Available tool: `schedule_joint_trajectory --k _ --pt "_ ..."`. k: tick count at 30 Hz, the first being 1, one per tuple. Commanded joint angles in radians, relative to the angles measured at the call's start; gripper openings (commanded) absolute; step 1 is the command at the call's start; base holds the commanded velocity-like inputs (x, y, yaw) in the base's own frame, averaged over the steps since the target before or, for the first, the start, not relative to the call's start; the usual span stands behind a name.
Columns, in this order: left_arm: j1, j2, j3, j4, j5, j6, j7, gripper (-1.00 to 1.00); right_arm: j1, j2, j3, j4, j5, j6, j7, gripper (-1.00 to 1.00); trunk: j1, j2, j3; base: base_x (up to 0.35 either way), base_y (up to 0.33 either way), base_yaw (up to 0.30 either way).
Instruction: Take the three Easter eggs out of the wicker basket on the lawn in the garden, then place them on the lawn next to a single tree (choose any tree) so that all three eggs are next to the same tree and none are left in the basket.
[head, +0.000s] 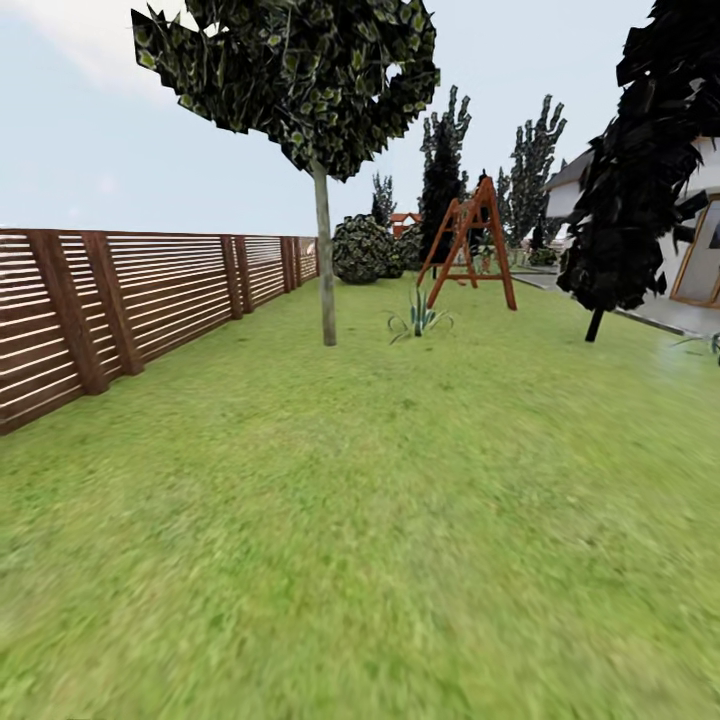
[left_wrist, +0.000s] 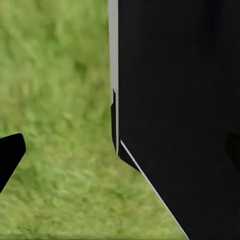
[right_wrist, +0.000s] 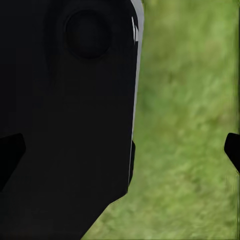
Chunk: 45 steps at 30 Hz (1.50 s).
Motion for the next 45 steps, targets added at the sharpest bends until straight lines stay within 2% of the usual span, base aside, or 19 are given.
schedule_joint_trajectory --k 1,16,45 --pt "0.0 0.0 0.0 -0.001 0.0 0.0 -0.001 1.0 0.0 0.0 0.0 0.0 0.005 0.0 0.0 1.0 0.001 0.0 -0.001 0.278 0.0 0.186" --pt "0.0 0.0 0.0 -0.001 0.0 0.0 -0.001 1.0 0.0 -0.001 0.0 0.0 0.004 0.0 0.0 1.0 0.001 0.0 -0.001 0.278 0.0 0.043" --pt "0.0 0.0 0.0 -0.002 0.0 0.0 -0.001 1.0 0.0 -0.001 0.0 0.0 0.005 0.0 0.0 1.0 0.001 0.0 -0.005 0.284 0.0 0.275"
